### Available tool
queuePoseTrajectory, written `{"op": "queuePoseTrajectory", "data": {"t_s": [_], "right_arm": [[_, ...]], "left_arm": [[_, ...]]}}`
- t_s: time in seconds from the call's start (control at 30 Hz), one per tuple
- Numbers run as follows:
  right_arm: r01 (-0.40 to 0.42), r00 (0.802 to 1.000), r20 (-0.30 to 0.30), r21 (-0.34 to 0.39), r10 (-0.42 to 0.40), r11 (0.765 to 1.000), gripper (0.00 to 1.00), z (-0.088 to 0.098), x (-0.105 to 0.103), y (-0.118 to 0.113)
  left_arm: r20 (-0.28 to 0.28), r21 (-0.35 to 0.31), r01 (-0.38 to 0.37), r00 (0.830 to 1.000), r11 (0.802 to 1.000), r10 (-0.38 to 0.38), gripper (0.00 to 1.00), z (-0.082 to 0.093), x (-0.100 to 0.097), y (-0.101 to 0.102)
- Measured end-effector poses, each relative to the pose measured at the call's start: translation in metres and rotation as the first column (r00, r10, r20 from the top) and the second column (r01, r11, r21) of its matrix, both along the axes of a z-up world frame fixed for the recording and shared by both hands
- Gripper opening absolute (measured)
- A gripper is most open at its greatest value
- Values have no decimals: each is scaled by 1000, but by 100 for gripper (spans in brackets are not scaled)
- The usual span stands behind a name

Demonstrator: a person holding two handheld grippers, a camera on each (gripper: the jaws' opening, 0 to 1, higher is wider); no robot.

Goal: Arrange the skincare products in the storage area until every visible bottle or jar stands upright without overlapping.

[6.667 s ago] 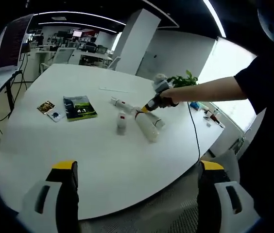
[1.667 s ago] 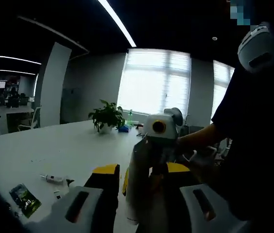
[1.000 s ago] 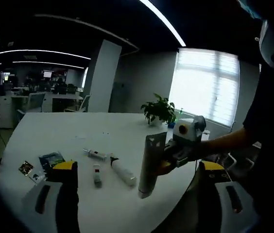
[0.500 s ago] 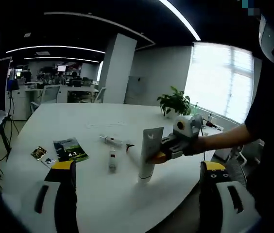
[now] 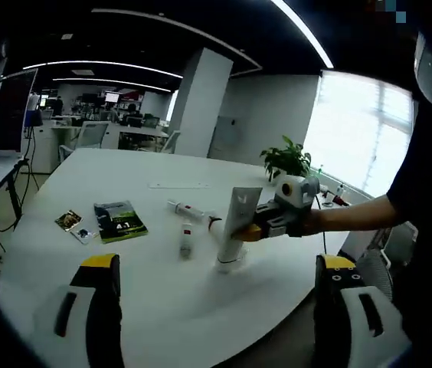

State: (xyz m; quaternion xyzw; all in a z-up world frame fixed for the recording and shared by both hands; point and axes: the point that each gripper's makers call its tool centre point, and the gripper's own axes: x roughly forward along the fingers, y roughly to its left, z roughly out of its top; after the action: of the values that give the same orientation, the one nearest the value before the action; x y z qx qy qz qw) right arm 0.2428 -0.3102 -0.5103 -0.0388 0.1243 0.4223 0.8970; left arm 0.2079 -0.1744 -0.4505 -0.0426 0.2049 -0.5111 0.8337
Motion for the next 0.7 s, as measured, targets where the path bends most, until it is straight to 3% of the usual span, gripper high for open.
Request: {"op": "queuePoseTrajectory", "data": {"t_s": [0.7], "right_arm": [[-15,1000,-10,-12,15,1000,8,-3,7,-4]], "left_arm": [[-5,4,17,1000,1000,-17,99,0,-5,-2]]}}
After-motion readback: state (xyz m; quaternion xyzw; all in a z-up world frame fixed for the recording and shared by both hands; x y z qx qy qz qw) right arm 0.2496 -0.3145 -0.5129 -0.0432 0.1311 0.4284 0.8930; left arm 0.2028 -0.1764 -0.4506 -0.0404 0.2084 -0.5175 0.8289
